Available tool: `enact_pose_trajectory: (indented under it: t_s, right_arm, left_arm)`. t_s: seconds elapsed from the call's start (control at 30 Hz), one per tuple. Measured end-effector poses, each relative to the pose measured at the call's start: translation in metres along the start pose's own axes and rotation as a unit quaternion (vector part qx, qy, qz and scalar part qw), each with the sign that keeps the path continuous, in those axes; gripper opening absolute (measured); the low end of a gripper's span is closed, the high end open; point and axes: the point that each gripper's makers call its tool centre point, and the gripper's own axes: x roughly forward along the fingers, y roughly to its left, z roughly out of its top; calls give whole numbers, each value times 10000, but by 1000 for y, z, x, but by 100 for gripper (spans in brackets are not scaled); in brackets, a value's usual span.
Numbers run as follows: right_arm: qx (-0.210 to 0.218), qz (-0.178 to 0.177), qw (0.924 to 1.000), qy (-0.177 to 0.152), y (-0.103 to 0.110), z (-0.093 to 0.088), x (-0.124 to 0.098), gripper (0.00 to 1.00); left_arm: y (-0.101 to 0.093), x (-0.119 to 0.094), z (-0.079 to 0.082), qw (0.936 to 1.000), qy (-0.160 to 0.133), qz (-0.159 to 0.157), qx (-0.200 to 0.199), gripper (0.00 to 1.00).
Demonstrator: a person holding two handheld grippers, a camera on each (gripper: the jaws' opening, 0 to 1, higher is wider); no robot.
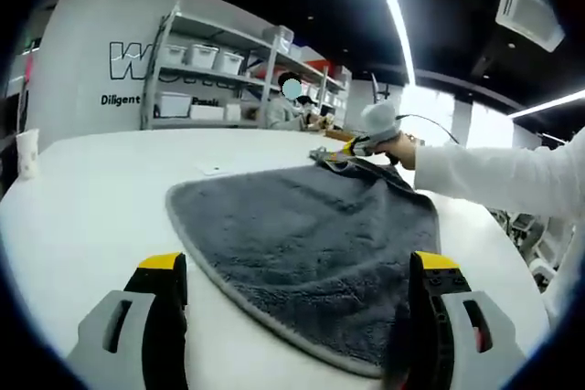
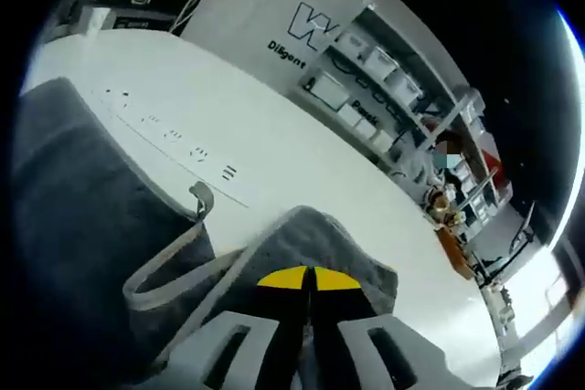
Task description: Open the folded towel by lifting each exposed corner and separating the folded layers until the towel lies flat within the target outline without major curled edges
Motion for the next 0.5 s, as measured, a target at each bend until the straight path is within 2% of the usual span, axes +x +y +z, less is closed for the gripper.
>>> enact_pose_trajectory:
  t_s: [0.1, 0.13, 0.17, 0.23, 0.37, 0.5]
  right_arm:
    - [77, -46, 9998, -164, -9, 2, -7, 0]
    - [433, 149, 9984, -327, -5, 6, -9, 0]
    - [724, 206, 9966, -345, -4, 7, -11, 0]
    - [1034, 425, 9930, -391, 2, 10, -13, 0]
    - [1074, 487, 9919, -475, 11, 18, -16, 1]
    - [888, 587, 9928, -543, 24, 26, -7, 7]
  left_arm:
    - [-1, 0, 0, 10000, -1, 1, -2, 100]
    - [-2, -1, -1, 10000, 1, 4, 3, 100]
    - [-2, -1, -1, 10000, 11, 10, 7, 100]
    - [-3, -1, -1, 10000, 19, 13, 17, 100]
    - [-4, 0, -2, 10000, 23, 9, 7, 100]
    - [-5, -1, -2, 10000, 21, 10, -1, 100]
